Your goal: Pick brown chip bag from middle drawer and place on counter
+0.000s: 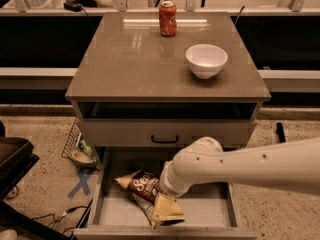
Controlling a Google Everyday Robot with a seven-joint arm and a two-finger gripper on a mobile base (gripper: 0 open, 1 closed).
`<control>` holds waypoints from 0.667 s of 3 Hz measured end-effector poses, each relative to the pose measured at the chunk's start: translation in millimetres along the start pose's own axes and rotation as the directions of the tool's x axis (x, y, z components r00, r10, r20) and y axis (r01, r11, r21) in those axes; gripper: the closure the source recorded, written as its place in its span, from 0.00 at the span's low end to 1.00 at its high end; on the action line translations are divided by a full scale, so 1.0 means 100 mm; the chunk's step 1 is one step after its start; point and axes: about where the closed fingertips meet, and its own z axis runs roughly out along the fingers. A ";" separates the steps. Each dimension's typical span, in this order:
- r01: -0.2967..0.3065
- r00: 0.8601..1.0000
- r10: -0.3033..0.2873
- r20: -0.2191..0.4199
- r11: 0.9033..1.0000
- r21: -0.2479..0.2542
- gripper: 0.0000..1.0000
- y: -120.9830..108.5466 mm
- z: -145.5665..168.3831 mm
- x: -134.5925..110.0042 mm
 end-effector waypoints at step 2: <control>-0.070 0.997 0.072 0.036 0.996 -0.050 0.00 -0.56 0.99 -0.03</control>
Offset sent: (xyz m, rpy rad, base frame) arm 0.0979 0.0319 -0.1272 0.0858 0.0826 -0.0695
